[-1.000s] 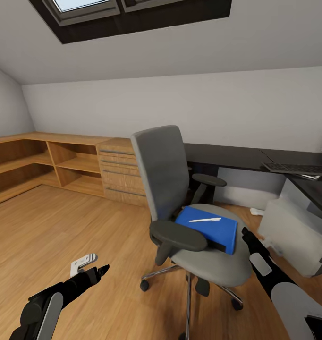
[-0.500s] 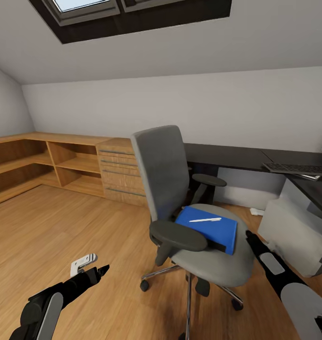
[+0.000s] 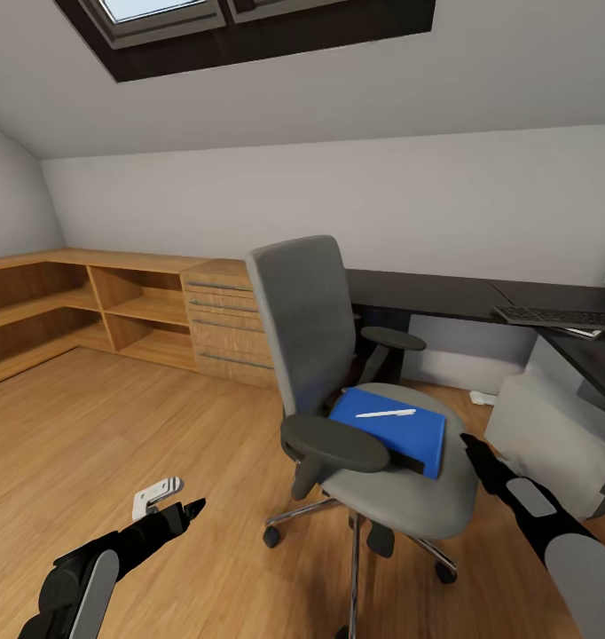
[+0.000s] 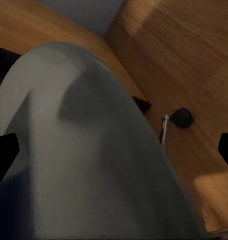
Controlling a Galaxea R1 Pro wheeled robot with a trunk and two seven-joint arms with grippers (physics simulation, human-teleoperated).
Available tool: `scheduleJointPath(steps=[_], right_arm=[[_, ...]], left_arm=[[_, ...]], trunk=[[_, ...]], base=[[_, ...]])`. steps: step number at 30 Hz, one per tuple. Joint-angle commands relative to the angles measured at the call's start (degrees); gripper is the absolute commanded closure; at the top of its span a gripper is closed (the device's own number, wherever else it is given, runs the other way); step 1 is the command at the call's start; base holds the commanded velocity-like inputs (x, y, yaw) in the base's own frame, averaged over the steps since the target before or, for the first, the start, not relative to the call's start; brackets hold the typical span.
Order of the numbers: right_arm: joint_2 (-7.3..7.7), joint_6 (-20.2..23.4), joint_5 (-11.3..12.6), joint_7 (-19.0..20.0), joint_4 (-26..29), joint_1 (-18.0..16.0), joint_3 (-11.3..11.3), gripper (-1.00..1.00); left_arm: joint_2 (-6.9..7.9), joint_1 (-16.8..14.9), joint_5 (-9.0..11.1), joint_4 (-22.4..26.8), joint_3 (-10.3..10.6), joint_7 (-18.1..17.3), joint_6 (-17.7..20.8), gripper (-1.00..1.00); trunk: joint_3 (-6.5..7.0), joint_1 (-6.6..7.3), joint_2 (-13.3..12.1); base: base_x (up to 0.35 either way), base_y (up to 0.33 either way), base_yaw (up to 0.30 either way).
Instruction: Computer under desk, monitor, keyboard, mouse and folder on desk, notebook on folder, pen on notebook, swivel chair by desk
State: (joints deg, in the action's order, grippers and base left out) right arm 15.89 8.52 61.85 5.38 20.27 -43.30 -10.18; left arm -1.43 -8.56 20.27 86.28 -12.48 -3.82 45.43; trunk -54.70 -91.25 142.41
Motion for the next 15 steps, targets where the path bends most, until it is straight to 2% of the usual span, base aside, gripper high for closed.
scheduleJointPath(steps=[1,15], right_arm=[[0.01,0.40,0.46,0.27,-0.07,-0.03,-0.38,-1.00],[0.02,0.42,1.23,0.48,-0.31,-0.03,-0.36,-1.00]], left_arm=[[-0.07,-0.05,-0.16,0.04,-0.18,-0.40,0.34,-1.00],[-0.07,-0.06,-0.15,0.03,-0.18,-0.40,0.36,-1.00]], trunk=[[-0.06,0.01,0.02],[-0.06,0.01,0.02]], base=[[0.000,0.000,0.000],[0.000,0.000,0.000]])
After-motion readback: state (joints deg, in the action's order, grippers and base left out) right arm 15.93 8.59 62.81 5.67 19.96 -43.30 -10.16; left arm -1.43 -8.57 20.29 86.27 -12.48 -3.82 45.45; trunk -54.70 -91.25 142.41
